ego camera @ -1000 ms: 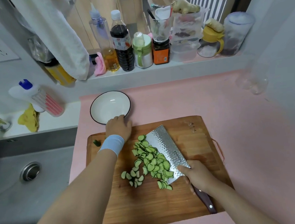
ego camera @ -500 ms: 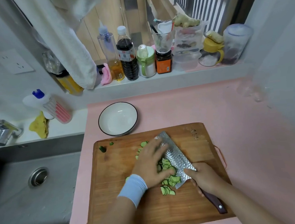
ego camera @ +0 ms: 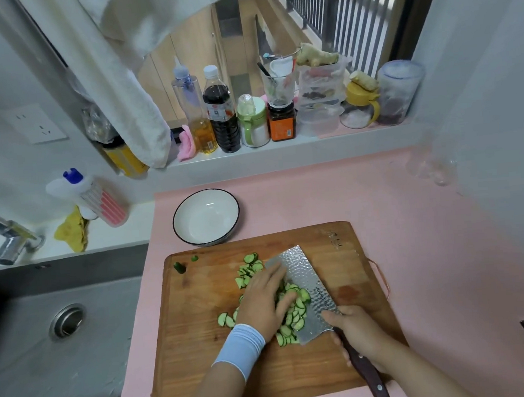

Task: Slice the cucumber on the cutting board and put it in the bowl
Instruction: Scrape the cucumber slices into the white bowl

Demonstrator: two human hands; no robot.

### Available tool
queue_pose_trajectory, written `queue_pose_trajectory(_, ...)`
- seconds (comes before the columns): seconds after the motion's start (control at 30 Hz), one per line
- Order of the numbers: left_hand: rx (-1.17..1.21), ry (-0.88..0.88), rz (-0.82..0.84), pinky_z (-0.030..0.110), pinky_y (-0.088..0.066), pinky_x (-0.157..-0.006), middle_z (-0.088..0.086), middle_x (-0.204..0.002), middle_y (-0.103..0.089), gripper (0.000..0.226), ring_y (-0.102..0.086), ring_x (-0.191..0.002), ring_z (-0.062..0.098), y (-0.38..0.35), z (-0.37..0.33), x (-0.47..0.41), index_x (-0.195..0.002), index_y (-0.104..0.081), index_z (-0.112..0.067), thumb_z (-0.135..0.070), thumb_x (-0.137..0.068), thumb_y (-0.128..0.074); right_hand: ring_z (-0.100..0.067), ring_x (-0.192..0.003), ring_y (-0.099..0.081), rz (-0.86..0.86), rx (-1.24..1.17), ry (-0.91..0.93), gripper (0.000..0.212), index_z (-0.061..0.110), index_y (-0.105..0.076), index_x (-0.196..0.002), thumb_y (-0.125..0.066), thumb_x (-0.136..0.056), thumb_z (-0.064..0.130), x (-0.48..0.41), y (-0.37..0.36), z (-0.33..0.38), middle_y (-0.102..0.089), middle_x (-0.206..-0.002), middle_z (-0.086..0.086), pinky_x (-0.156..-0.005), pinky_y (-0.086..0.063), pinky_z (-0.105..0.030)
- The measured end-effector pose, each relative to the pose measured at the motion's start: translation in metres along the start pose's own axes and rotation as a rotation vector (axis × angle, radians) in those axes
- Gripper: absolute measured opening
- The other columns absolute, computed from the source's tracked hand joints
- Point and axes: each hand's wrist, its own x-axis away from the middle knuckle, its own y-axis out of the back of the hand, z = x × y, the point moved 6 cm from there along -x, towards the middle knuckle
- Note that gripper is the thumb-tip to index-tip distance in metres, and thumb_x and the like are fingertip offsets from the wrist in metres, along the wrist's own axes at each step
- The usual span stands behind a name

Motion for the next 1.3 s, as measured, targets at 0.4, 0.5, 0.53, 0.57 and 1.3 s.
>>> queue_pose_trajectory(0.4, 0.349, 0.3, -0.422, 0.002, -0.025, -0.1, -0.014, -0.128, -0.054, 0.043, -0.047, -0.12, 0.0, 0.11, 0.056, -0.023, -0.128, -0.059, -0.022, -0.034, -0.096, -0.034, -0.019, -0.043, -0.041, 0.106, -0.129, 0.067, 0.025, 0.005, -0.06, -0.102, -0.055, -0.103, 0.03, -0.001, -0.03, 0.074, -0.051, -0.062, -0.006, -0.041, -0.036, -0.026)
queue_pose_trajectory(0.5, 0.318, 0.303, -0.418, 0.0, -0.023, -0.097, -0.016, -0.128, -0.053, 0.04, -0.046, -0.122, 0.003, 0.135, 0.066, -0.037, -0.128, -0.059, -0.023, -0.032, -0.097, -0.034, -0.019, -0.042, -0.041, 0.109, -0.163, 0.111, 0.024, 0.005, -0.056, -0.1, -0.055, -0.103, 0.029, -0.016, -0.057, 0.105, -0.05, -0.061, -0.006, -0.04, -0.037, -0.027)
queue_pose_trajectory(0.53, 0.277, 0.296, -0.391, 0.001, -0.022, -0.098, -0.016, -0.13, -0.052, 0.039, -0.045, -0.122, 0.002, 0.141, 0.069, -0.043, -0.129, -0.058, -0.023, -0.032, -0.099, -0.035, -0.019, -0.042, -0.041, 0.098, -0.173, 0.121, 0.024, 0.006, -0.055, -0.099, -0.055, -0.103, 0.029, -0.023, -0.066, 0.115, -0.05, -0.061, -0.006, -0.04, -0.037, -0.027)
queue_pose_trajectory(0.57, 0.234, 0.275, -0.362, 0.006, -0.024, -0.101, -0.015, -0.133, -0.052, 0.04, -0.043, -0.123, 0.002, 0.146, 0.073, -0.049, -0.132, -0.057, -0.024, -0.034, -0.1, -0.035, -0.019, -0.041, -0.041, 0.082, -0.181, 0.129, 0.023, 0.006, -0.054, -0.097, -0.055, -0.103, 0.028, -0.03, -0.075, 0.125, -0.05, -0.06, -0.006, -0.039, -0.037, -0.027)
queue_pose_trajectory(1.3, -0.124, 0.078, -0.026, 0.027, -0.022, -0.115, 0.001, -0.151, -0.042, 0.044, -0.035, -0.138, 0.021, 0.125, 0.177, -0.157, -0.143, -0.048, -0.019, -0.031, -0.101, -0.04, -0.023, -0.039, -0.048, -0.336, -0.15, 0.112, 0.022, 0.005, -0.053, -0.083, -0.047, -0.102, 0.016, -0.123, -0.155, 0.19, -0.052, -0.06, -0.014, -0.041, -0.044, -0.031)
